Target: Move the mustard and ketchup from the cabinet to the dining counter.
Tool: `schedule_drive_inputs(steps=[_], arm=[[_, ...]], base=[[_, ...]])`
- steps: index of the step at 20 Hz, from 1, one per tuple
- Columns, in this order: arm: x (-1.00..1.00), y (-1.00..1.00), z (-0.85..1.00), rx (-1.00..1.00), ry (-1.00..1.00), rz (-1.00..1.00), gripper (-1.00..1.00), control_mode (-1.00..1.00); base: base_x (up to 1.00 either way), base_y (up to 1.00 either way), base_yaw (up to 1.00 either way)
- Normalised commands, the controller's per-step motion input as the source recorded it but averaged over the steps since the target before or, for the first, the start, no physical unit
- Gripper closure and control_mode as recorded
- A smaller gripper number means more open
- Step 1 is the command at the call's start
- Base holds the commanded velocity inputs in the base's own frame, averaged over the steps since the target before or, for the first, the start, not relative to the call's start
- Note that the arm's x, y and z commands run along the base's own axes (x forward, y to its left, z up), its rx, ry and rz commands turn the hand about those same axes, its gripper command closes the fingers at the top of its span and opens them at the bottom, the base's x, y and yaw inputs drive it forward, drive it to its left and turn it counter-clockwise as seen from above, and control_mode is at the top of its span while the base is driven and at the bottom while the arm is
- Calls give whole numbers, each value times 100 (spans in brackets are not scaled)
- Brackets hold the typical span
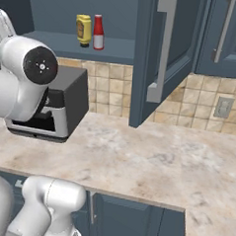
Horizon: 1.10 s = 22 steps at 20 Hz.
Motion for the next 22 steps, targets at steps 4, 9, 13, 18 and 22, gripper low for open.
schedule_drive_inputs(steps=[4, 9, 13, 18, 22], arm=[[36, 36, 9, 21, 8, 13, -100, -100], [32, 47, 3, 17, 21, 14, -100, -100], [22, 50, 2, 12, 18, 16, -100, -100], [2, 64, 9, 4, 21, 23, -100, -100], [-11, 77, 5, 0, 18, 23, -100, -100]], base=[[0, 0, 0], [0, 0, 0], [0, 0, 0], [0, 0, 0], [0, 0, 0]])
